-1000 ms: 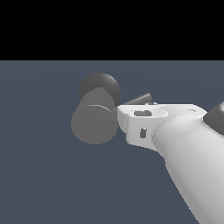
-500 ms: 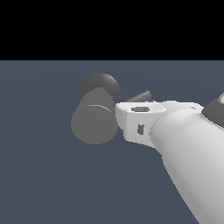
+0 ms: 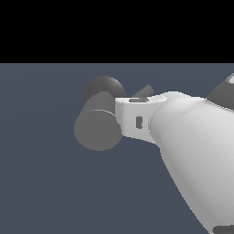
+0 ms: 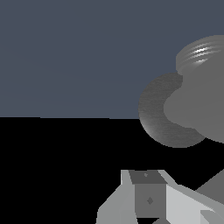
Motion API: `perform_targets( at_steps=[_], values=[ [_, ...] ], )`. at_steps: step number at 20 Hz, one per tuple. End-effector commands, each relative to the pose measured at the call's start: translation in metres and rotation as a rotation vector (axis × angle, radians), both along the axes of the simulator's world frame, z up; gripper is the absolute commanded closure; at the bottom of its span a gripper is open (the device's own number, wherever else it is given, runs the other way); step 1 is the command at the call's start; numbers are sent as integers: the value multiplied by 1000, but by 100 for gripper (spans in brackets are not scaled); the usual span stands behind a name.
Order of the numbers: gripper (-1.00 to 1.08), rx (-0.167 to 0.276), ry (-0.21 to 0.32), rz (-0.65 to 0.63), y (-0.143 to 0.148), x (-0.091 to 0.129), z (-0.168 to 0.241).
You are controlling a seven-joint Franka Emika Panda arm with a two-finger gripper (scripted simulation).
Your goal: Turn on the faucet by rotating a designated handle.
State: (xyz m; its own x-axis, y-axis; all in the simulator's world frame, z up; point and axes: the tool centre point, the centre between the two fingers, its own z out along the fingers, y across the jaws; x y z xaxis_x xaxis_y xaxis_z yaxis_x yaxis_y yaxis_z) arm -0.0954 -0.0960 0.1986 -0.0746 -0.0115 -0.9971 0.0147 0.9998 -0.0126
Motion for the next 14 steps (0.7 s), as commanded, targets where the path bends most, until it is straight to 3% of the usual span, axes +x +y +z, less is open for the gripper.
perform_targets(
  at_steps=[1,7,8,14],
  values=[
    [108,0,-61,51,32,3,35],
    [108,0,-72,58,44,2,53],
    [108,-2,-5,3,14,2,17],
    [108,-1,-24,18,39,2,36]
  ],
)
